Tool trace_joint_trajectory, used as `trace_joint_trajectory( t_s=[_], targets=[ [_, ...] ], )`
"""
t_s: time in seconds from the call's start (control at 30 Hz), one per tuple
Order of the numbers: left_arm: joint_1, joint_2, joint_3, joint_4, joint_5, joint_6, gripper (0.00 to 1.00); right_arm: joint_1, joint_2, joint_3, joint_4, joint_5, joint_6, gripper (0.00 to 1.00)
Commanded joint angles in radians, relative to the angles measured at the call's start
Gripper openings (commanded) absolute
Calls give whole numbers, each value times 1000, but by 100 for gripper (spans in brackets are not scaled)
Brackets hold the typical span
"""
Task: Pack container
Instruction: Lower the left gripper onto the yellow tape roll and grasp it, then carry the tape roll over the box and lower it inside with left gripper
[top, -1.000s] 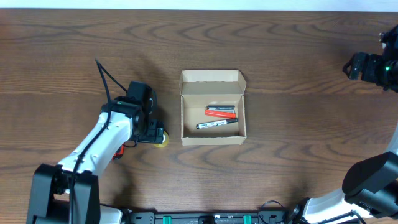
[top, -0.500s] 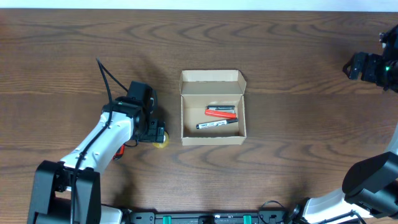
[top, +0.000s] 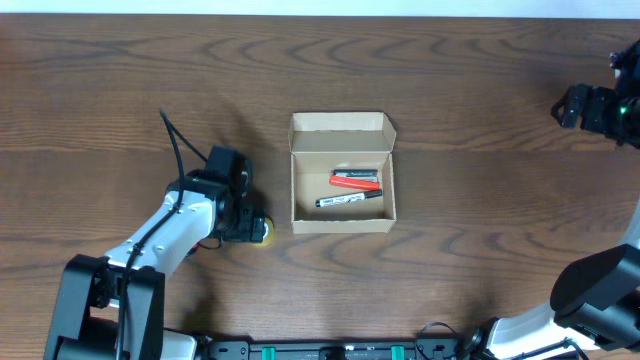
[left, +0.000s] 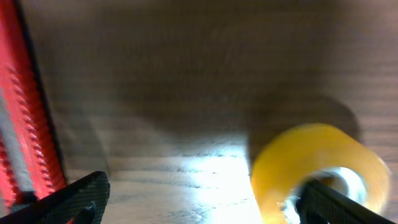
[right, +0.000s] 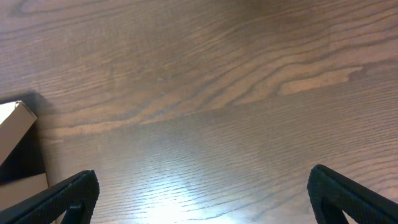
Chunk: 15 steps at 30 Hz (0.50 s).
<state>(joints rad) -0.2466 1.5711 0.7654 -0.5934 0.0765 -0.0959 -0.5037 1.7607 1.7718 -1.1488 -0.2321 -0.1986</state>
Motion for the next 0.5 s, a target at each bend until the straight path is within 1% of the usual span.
trace_joint_trajectory(
  t_s=[0.0, 0.1, 0.13, 0.2, 0.23, 0.3, 0.43, 0.47],
  targets=[
    [4, 11, -29, 9, -5, 13, 96, 8, -1, 1, -5, -8, 3, 99],
    [4, 11, -33, 13, 7, 13, 97, 8, -1, 1, -6, -8, 3, 99],
    [4, 11, -33, 15, 16, 14, 100, 8, -1, 1, -7, -8, 3, 99],
    [4, 11, -33, 19, 31, 14, 84, 8, -1, 1, -7, -8, 3, 99],
    [4, 11, -33, 23, 45, 14, 72, 8, -1, 1, -7, -8, 3, 99],
    [4, 11, -33, 30, 64, 13, 38, 8, -1, 1, -7, -9, 3, 99],
    [4, 11, -33, 50, 102, 13, 17, 8, -1, 1, -7, -12, 3, 98],
    [4, 11, -33, 54, 107, 13, 9, 8, -1, 1, -7, -12, 3, 98]
  ],
)
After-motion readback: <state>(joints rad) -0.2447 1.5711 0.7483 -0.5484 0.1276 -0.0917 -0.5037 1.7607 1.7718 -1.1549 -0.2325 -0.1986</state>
